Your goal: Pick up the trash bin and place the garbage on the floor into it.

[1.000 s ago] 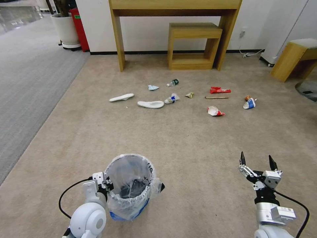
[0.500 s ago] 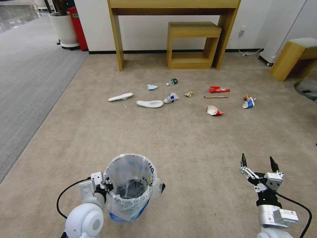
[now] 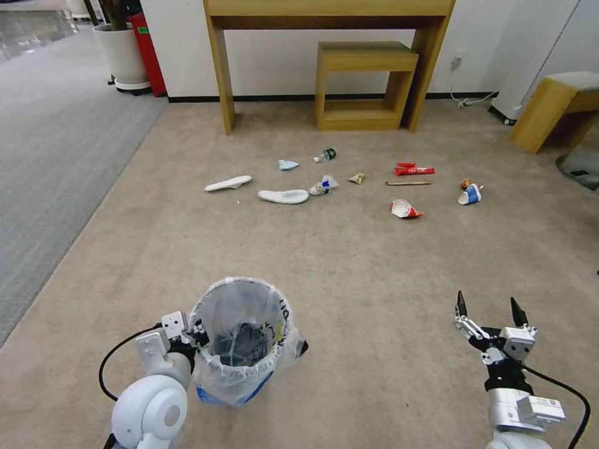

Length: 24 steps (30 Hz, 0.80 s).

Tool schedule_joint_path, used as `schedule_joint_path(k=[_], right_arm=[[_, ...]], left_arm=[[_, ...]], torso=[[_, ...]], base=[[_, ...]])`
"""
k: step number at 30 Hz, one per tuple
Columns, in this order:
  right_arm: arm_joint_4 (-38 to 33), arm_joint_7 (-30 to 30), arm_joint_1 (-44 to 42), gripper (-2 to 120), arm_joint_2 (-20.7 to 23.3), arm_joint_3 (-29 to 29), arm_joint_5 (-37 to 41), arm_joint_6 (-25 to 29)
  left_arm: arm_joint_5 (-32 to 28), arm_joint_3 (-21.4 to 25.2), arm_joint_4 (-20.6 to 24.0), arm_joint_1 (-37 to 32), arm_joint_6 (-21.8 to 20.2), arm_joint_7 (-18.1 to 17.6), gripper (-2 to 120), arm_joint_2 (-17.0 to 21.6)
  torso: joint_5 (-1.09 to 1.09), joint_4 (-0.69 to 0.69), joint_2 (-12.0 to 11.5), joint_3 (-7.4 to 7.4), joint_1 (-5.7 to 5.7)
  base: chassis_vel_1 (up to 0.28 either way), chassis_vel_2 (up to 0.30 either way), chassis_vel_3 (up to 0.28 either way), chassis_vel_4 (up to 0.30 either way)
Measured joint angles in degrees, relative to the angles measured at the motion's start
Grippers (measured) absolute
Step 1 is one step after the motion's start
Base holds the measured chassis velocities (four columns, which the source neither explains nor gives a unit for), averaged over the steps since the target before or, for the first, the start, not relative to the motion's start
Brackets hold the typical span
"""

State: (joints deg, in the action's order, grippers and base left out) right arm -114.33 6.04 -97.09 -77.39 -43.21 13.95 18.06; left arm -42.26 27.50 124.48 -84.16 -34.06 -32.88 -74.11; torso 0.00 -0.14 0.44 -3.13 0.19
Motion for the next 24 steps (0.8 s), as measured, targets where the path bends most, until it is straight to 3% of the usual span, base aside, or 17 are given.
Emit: schedule_joint_path(k=[15,24], right_arm=[[-0.3,2.6,-1.5,100,0.0,-0.6,-1.8,-1.2],[0.0,2.7,-1.2,100,-0.1,-0.5,-3.4,0.7]], left_arm=[[-1.5,2.5,2.2,0.6,0.4,0.3,1,-4.7],[-1.3,3.3,3.1,-0.6,0.6,0.4,1,-4.9]], torso=[[0.00,0.00,0.0,0.00,-0.01],[0.00,0.00,0.0,0.00,-0.01]], base=[[0.000,0.000,0.000,0.000],[0.000,0.000,0.000,0.000]])
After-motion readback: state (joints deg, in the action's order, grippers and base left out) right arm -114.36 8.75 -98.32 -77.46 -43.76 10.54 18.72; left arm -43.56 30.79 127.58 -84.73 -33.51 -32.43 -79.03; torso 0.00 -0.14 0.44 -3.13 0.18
